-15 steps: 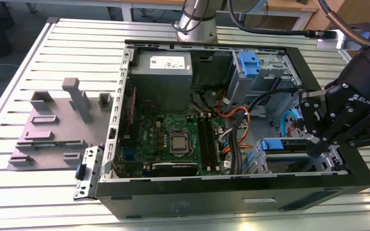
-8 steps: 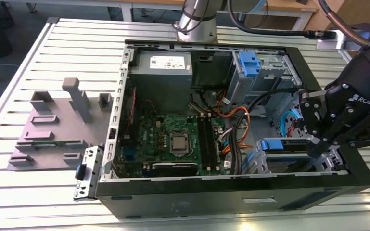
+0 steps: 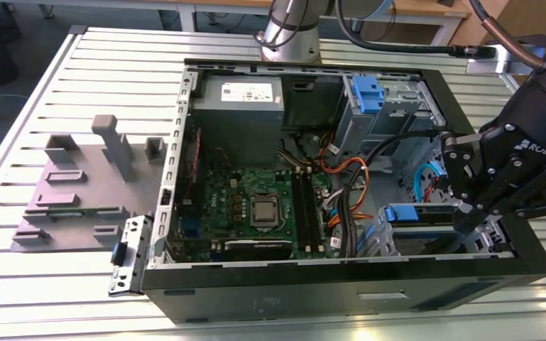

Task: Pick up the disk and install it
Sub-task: 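Insert the first disk wire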

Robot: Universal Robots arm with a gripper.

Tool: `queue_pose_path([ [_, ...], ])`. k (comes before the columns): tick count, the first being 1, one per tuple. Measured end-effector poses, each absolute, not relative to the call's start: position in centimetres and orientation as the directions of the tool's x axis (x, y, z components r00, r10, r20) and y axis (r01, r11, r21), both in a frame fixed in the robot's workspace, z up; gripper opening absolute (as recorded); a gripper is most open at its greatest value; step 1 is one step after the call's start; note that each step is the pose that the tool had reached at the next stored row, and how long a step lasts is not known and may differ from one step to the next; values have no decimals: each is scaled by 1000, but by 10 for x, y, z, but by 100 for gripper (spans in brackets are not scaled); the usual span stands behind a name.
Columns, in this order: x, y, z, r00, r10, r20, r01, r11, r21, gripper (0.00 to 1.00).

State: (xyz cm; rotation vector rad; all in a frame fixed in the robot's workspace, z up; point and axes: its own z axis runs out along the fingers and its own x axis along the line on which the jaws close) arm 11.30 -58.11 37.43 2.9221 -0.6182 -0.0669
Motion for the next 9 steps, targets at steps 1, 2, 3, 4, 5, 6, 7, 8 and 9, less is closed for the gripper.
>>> queue_pose_path([
  [1,113,-581,374,914,-405,-12,-399,-903,160,11],
  [2,113,-581,374,914,-405,-12,-398,-903,160,11],
  [3,113,-581,374,915,-404,-11,-397,-904,160,11],
  [4,113,-581,374,915,-404,-11,-397,-904,161,11],
  [5,113,-581,374,915,-403,-11,-396,-904,161,11],
  [6,113,-581,374,916,-402,-11,-395,-904,161,11],
  [7,113,-581,374,916,-401,-11,-394,-905,161,11],
  [8,113,-581,374,916,-400,-11,-394,-905,162,11],
  [9,113,-581,374,917,-399,-11,-393,-905,162,11],
])
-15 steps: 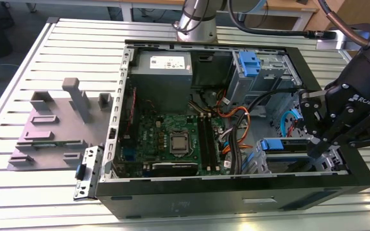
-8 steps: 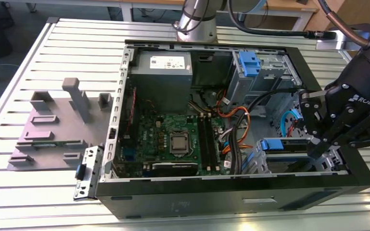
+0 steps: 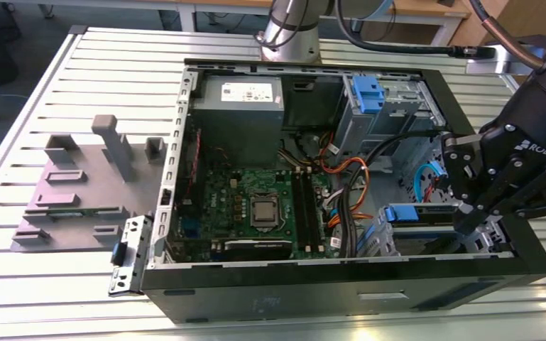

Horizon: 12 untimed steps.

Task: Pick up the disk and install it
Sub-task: 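Insert the first disk wire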

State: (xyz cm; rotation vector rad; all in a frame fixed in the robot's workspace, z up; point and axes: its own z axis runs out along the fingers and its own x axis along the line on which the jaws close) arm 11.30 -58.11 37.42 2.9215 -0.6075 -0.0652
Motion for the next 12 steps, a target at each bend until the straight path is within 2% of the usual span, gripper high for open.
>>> queue_pose_path([
  [5,113,-581,374,918,-395,-12,-389,-907,160,11],
  [12,113,-581,374,921,-389,-28,-383,-916,122,11],
])
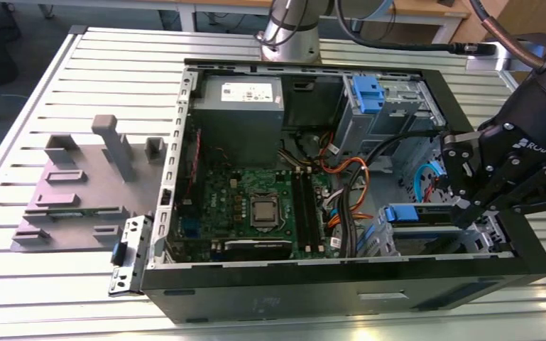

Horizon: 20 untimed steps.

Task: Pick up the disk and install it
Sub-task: 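Insert the first disk wire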

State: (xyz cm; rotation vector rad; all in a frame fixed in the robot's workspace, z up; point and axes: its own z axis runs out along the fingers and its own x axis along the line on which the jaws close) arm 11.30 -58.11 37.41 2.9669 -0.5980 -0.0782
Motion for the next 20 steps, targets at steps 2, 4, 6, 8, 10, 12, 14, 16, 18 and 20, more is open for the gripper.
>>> queue_pose_path([
  [2,113,-581,374,921,-387,-30,-382,-917,116,11],
  [4,113,-581,374,922,-386,-32,-381,-918,112,11],
  [6,113,-581,374,922,-386,-34,-380,-919,107,11],
  [8,113,-581,374,922,-385,-37,-379,-920,101,11],
  [10,113,-581,374,923,-384,-39,-379,-921,95,11],
  [12,113,-581,374,923,-381,-45,-377,-923,81,11],
  [14,113,-581,374,924,-381,-47,-377,-923,75,11],
  [16,113,-581,374,924,-380,-49,-376,-924,70,11],
  [18,113,-581,374,924,-379,-52,-375,-925,65,11],
  [20,113,-581,374,924,-378,-53,-375,-925,61,11],
])
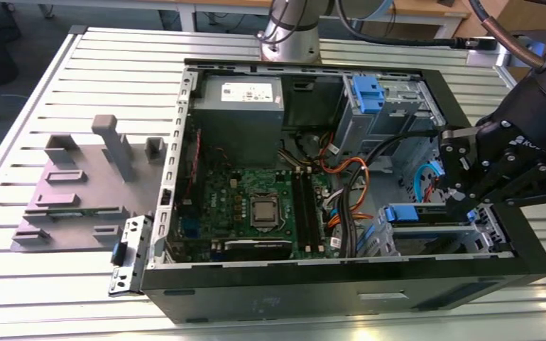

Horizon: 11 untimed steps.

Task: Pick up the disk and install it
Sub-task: 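Insert the first disk wire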

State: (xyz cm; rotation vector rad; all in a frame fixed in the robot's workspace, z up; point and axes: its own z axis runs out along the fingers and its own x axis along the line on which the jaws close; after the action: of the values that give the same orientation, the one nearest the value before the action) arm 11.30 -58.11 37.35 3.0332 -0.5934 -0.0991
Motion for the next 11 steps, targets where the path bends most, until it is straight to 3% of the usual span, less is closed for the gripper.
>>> queue_pose_path([
  [11,113,-581,373,926,-373,-61,-371,-928,42,11],
])
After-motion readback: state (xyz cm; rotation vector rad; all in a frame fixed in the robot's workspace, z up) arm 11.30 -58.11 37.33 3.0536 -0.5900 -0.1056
